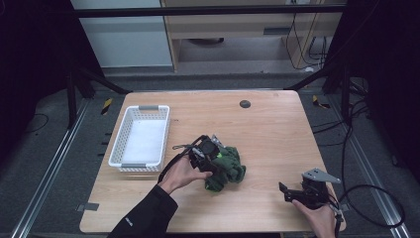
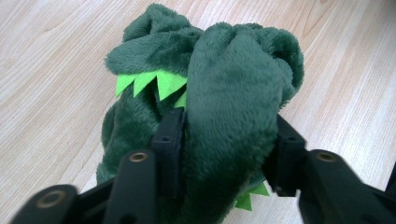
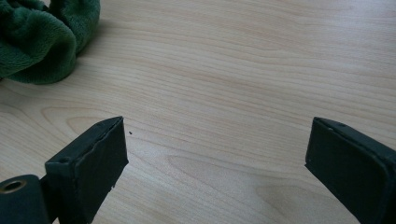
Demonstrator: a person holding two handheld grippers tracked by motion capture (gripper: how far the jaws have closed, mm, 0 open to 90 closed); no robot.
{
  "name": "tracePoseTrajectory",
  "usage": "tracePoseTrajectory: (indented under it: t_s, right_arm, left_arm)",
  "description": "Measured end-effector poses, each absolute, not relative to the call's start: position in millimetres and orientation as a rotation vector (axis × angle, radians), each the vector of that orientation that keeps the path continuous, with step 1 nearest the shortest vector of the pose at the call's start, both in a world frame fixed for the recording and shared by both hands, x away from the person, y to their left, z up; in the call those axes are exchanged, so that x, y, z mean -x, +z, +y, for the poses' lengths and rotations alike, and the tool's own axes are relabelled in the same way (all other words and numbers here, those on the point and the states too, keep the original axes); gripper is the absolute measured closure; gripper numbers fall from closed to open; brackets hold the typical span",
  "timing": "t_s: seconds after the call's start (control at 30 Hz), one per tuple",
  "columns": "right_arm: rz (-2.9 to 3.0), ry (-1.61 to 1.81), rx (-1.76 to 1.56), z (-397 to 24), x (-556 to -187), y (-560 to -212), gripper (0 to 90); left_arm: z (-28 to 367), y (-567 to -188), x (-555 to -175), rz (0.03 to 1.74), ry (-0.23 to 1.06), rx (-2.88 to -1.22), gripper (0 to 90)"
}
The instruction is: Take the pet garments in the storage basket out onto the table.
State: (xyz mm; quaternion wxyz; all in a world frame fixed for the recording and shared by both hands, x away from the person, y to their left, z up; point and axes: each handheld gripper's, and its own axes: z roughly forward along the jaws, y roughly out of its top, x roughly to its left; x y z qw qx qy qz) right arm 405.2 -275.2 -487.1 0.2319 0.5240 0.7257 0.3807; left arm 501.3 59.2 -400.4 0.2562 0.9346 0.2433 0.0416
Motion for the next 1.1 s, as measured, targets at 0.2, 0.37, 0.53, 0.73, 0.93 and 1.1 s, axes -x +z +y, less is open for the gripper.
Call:
tracePoseTrajectory:
  t_s: [0.2, 0.37, 0.53, 0.73, 0.93, 1.1]
  right_arm:
    - [1.995, 1.045, -1.439, -275, -405, -487, 5.4]
    - [1.994, 1.043, -1.440, -275, -405, -487, 5.2]
    - [1.993, 1.044, -1.441, -275, -405, -487, 5.1]
    - [1.990, 1.044, -1.442, -275, -405, -487, 4.9]
    - [1.989, 1.043, -1.442, -275, -405, -487, 4.8]
    - [1.985, 1.044, -1.439, -275, -405, -487, 4.7]
  left_arm:
    - [63, -399, -497, 0.667, 0.135, -2.514, 40.6]
    - [70, -397, -493, 0.656, 0.158, -2.484, 32.6]
    - [78, -394, -489, 0.654, 0.166, -2.458, 27.8]
    - [91, -391, -484, 0.661, 0.212, -2.416, 23.4]
    - [106, -388, -479, 0.679, 0.253, -2.353, 21.1]
    - [116, -386, -474, 0.693, 0.277, -2.309, 20.5]
